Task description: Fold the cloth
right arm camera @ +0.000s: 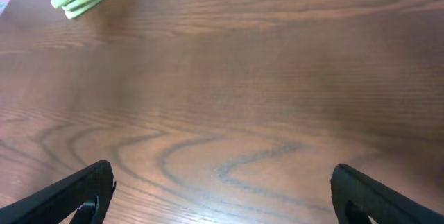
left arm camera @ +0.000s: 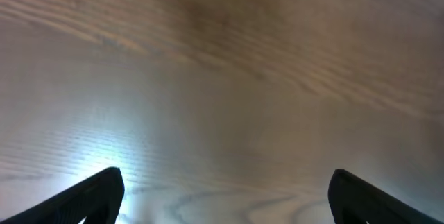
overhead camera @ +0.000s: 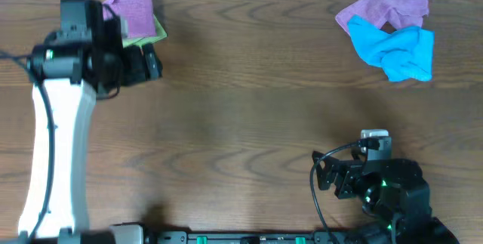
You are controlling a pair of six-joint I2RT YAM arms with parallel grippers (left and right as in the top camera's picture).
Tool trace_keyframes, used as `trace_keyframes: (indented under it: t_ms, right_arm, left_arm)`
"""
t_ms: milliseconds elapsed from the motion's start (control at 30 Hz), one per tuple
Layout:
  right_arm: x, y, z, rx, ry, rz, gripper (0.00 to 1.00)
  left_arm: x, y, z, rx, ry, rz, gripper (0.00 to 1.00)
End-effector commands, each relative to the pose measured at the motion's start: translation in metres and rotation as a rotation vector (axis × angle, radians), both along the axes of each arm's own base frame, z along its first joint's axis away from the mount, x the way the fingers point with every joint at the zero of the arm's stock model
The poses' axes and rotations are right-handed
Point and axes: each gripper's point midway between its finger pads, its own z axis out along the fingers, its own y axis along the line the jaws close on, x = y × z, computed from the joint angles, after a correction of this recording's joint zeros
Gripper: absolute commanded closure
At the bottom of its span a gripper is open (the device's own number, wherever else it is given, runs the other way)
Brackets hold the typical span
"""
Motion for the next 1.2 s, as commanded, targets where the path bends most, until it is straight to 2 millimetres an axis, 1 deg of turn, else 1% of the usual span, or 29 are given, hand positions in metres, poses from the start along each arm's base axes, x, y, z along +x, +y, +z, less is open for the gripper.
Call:
trace_keyframes:
  t_ms: [0, 133, 533, 667, 767, 967, 1167]
  right_arm:
    - [0.000, -0.002, -0.001, 0.006, 0.004, -0.017, 0.01]
    - [0.000, -0.002, -0.001, 0.006, 0.004, -0.017, 0.01]
    - [0.000, -0.002, -0.001, 0.006, 0.004, -0.017, 0.01]
    - [0.000, -0.002, -0.001, 0.006, 0.004, -0.017, 0.01]
    - [0.000, -0.002, -0.001, 0.006, 0.004, -0.017, 0.01]
    - [0.000, -0.002, -0.001, 0.006, 0.004, -0.017, 0.01]
    - [0.000, -0.002, -0.001, 0.006, 0.004, -0.017, 0.01]
  left_arm:
    - [-0.019, -0.001, -0.009, 0.017, -0.056, -0.022, 0.05]
    - [-0.042, -0.002, -0.022, 0.023, -0.155, -0.022, 0.05]
    - [-0.103, -0.004, -0.052, 0.087, -0.430, -0.072, 0.05]
    - [-0.120, -0.005, -0.071, 0.128, -0.485, -0.111, 0.05]
    - [-0.127, 0.000, -0.086, 0.156, -0.506, -0.095, 0.05]
    - [-0.136, 0.009, -0.113, 0.199, -0.523, -0.057, 0.05]
    - [-0.140, 0.011, -0.128, 0.210, -0.529, -0.047, 0.05]
